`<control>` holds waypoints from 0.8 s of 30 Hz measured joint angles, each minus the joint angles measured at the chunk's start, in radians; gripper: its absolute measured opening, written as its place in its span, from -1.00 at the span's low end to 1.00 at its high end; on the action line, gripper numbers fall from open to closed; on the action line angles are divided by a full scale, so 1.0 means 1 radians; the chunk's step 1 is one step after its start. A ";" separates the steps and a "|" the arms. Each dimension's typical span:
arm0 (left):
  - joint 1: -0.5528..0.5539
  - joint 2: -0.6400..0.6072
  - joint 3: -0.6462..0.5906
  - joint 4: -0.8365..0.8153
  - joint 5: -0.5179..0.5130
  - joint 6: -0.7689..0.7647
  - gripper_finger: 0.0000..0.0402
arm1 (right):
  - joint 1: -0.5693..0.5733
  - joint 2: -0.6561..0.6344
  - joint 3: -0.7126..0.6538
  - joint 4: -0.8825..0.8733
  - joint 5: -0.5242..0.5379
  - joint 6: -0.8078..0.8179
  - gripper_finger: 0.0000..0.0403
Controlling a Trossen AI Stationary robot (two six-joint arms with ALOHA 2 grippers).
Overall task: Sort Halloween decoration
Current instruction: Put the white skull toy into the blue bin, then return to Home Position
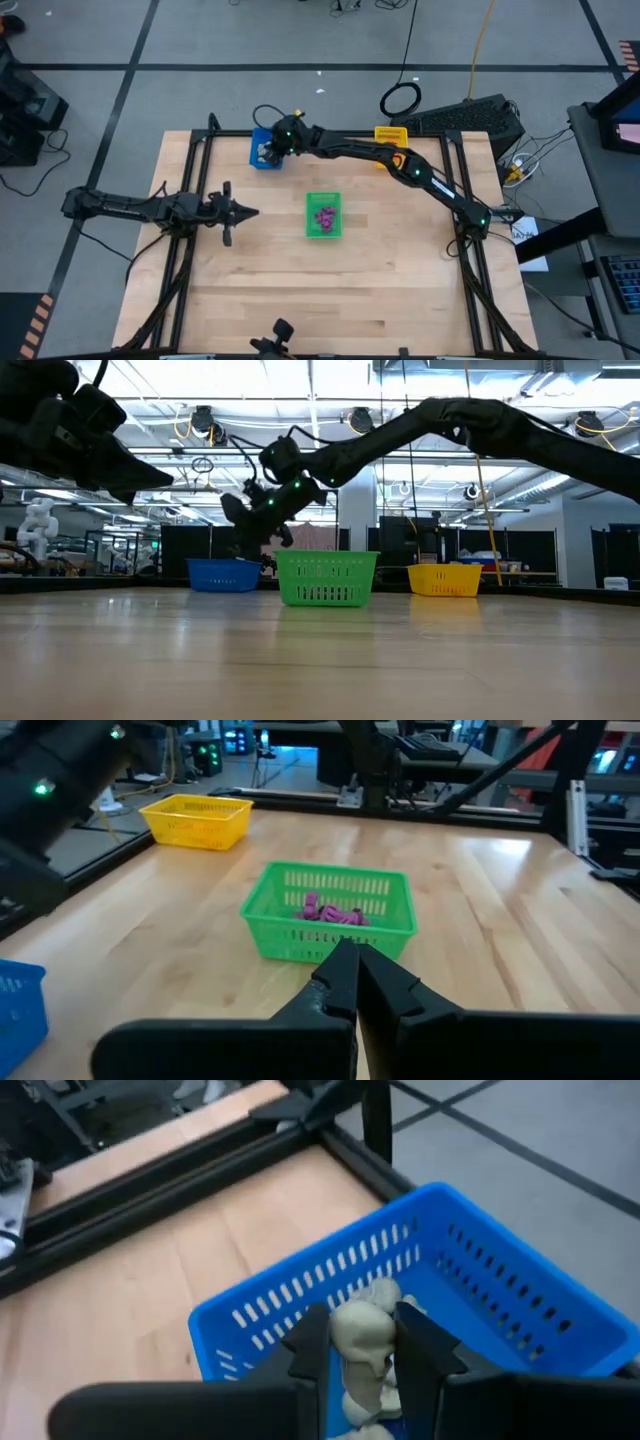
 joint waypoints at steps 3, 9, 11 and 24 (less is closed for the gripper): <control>0.011 0.000 0.000 -0.014 0.018 0.000 -0.98 | 0.001 0.008 0.000 0.001 0.001 0.003 -0.74; 0.036 -0.001 0.000 -0.022 0.037 -0.003 -0.98 | 0.000 0.019 0.001 -0.007 0.003 0.004 -0.68; 0.041 -0.001 0.000 -0.020 0.041 -0.003 -0.98 | 0.001 0.030 0.001 0.002 0.003 0.005 -0.61; 0.071 -0.001 0.000 -0.011 0.051 0.001 -0.98 | 0.006 0.024 0.004 0.016 0.030 -0.014 -0.14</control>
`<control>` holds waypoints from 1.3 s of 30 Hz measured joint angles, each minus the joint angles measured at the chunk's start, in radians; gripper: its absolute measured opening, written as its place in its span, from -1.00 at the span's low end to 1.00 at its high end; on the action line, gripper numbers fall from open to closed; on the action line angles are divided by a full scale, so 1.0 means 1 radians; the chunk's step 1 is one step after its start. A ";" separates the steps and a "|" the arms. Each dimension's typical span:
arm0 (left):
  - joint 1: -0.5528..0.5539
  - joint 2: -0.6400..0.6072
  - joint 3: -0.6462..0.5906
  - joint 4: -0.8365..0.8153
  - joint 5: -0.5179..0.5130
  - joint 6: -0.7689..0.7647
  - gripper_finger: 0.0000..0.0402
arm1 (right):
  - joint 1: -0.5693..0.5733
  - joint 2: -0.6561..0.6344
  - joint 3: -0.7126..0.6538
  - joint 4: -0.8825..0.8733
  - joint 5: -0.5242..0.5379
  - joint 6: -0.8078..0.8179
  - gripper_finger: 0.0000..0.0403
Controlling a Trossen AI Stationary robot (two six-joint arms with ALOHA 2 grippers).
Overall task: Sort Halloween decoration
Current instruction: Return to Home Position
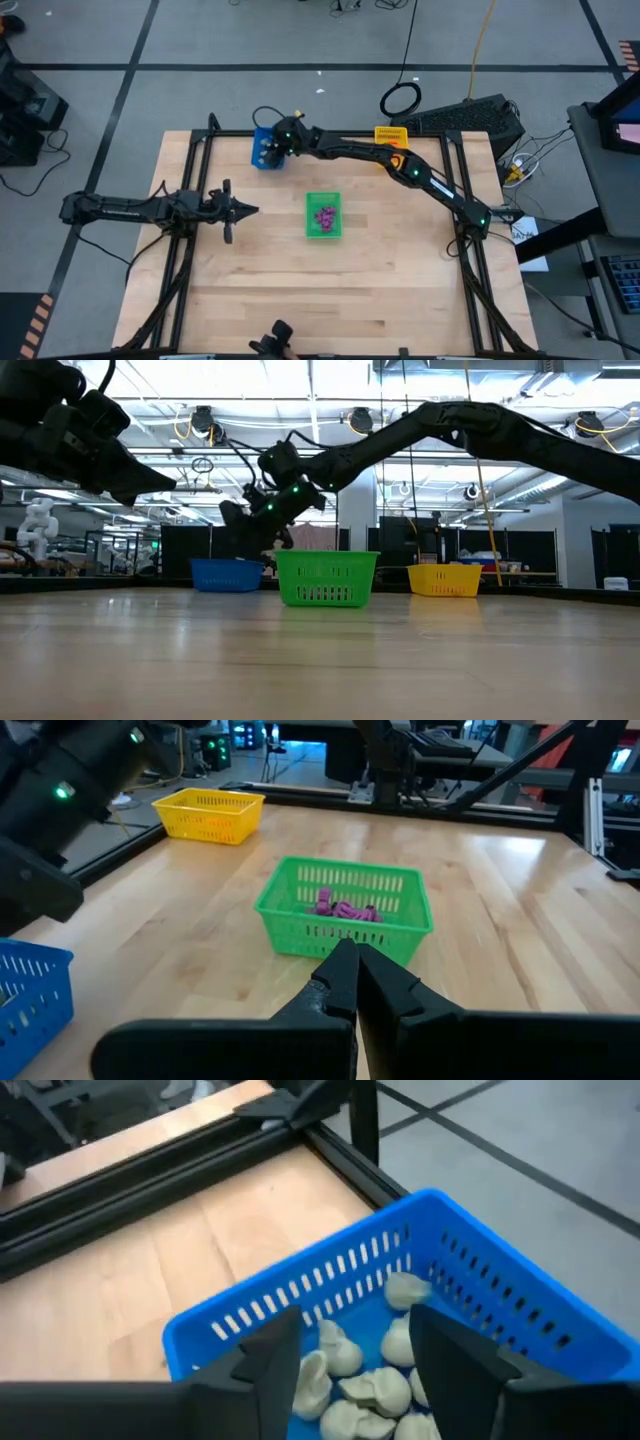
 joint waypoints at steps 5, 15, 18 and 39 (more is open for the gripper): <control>0.004 0.000 0.000 0.000 0.010 0.003 -0.98 | 0.006 -0.009 0.057 -0.068 -0.029 -0.016 -0.15; 0.004 -0.012 0.001 0.036 0.011 0.000 -0.98 | 0.068 -0.122 0.049 -0.118 -0.035 -0.233 -0.87; 0.004 -0.018 0.001 0.034 0.011 0.001 -0.98 | 0.085 -0.122 0.048 -0.085 -0.076 -0.245 -0.96; 0.040 -0.055 0.001 0.018 0.029 0.030 -0.98 | 0.181 -0.414 -0.670 0.620 -0.019 -0.271 -1.00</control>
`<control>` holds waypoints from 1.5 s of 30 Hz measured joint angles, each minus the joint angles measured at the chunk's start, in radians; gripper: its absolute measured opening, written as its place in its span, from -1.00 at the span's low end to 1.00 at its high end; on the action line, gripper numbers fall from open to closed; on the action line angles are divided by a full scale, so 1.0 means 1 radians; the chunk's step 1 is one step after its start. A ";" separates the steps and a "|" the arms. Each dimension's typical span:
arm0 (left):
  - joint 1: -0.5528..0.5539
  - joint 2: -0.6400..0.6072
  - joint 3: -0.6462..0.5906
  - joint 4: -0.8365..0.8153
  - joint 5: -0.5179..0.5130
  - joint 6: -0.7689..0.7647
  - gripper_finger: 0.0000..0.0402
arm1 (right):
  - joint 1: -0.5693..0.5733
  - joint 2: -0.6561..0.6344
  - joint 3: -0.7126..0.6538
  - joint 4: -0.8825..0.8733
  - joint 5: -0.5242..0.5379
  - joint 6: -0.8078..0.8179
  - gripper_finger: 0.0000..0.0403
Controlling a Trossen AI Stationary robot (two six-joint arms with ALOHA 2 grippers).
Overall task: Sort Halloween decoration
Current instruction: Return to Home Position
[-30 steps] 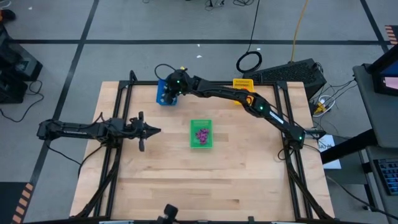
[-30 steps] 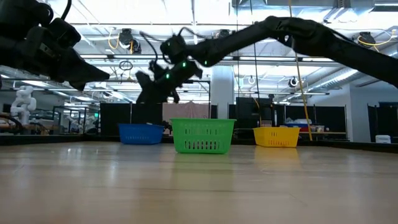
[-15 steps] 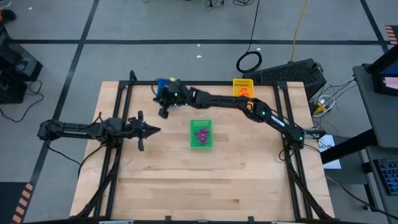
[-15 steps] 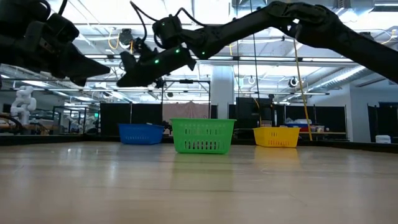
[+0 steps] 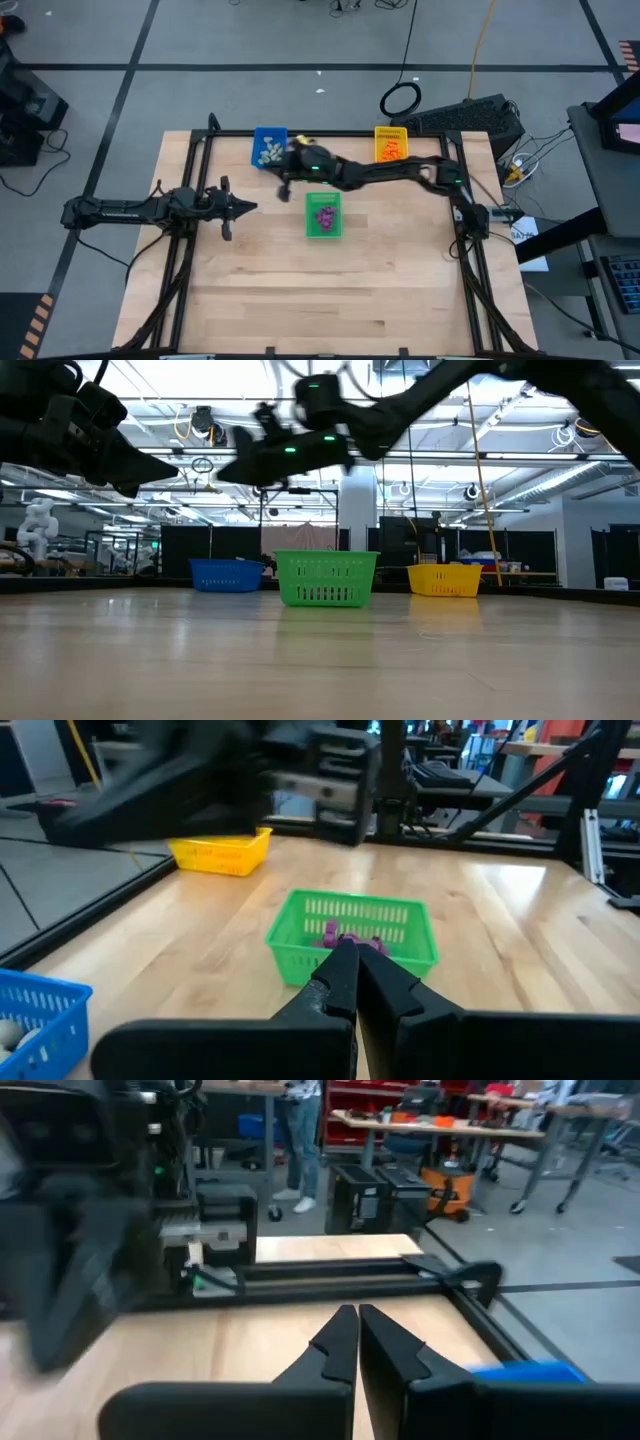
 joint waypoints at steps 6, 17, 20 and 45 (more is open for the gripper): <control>0.061 -0.009 0.000 0.013 0.045 -0.005 -0.98 | 0.020 -0.276 -0.448 0.217 0.052 -0.029 -1.00; 0.137 -0.087 0.000 0.010 0.097 -0.003 -0.98 | 0.074 -0.725 -0.953 0.229 0.159 -0.065 -1.00; 0.143 -0.114 0.000 -0.010 0.098 -0.005 -0.98 | 0.077 -0.848 -1.067 0.222 0.198 -0.060 -1.00; 0.348 -0.229 0.002 -0.146 0.082 0.021 -0.98 | 0.149 -1.837 -1.611 -0.092 0.283 -0.002 -1.00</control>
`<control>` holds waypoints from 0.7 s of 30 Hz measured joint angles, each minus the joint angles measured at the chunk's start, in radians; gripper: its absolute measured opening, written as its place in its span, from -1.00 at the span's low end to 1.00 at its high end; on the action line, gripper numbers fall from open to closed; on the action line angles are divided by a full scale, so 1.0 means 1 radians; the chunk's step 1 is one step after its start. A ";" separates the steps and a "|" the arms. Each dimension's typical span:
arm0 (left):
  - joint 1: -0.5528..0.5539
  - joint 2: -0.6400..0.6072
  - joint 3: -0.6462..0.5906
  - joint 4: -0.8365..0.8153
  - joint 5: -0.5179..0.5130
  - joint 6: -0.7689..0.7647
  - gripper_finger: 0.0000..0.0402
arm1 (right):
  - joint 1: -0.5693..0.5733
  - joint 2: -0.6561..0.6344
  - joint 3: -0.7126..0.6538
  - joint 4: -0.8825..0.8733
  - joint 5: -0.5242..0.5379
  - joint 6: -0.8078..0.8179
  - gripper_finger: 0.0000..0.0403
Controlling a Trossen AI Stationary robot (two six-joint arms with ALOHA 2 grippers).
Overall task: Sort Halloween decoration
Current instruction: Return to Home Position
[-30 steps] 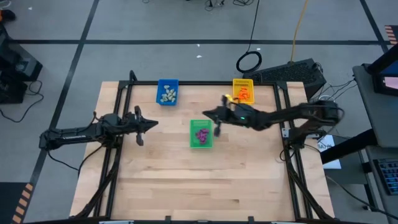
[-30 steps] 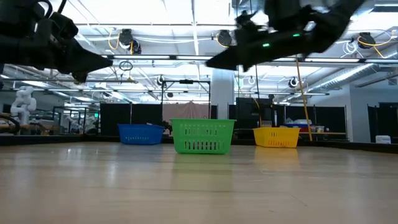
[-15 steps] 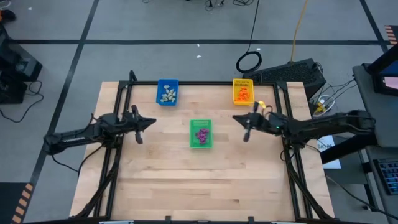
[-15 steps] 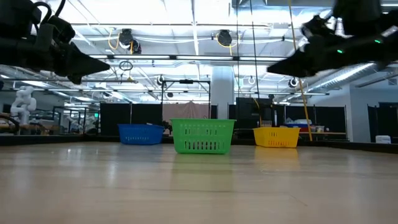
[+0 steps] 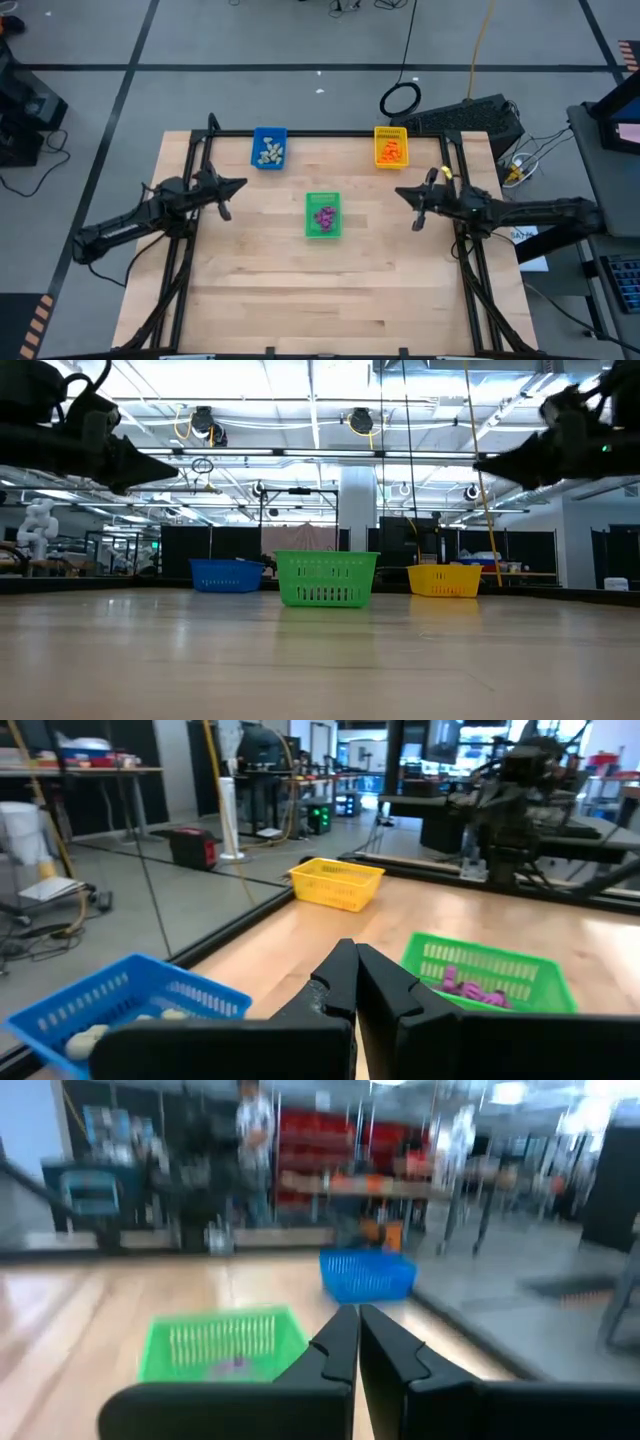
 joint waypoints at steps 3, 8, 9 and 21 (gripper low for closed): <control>0.022 0.000 0.000 0.000 0.003 -0.001 -0.98 | -0.003 -0.116 0.000 -0.074 -0.001 -0.035 -1.00; 0.043 0.000 0.000 -0.002 0.004 -0.003 -0.98 | -0.037 -0.325 -0.002 -0.324 -0.008 -0.021 -1.00; 0.046 0.000 0.000 -0.002 0.004 -0.002 -0.98 | -0.049 -0.352 -0.002 -0.326 -0.038 -0.024 -1.00; 0.105 0.010 0.003 -0.019 0.007 -0.046 -0.98 | -0.244 -0.327 -0.003 -0.363 -0.264 0.017 -1.00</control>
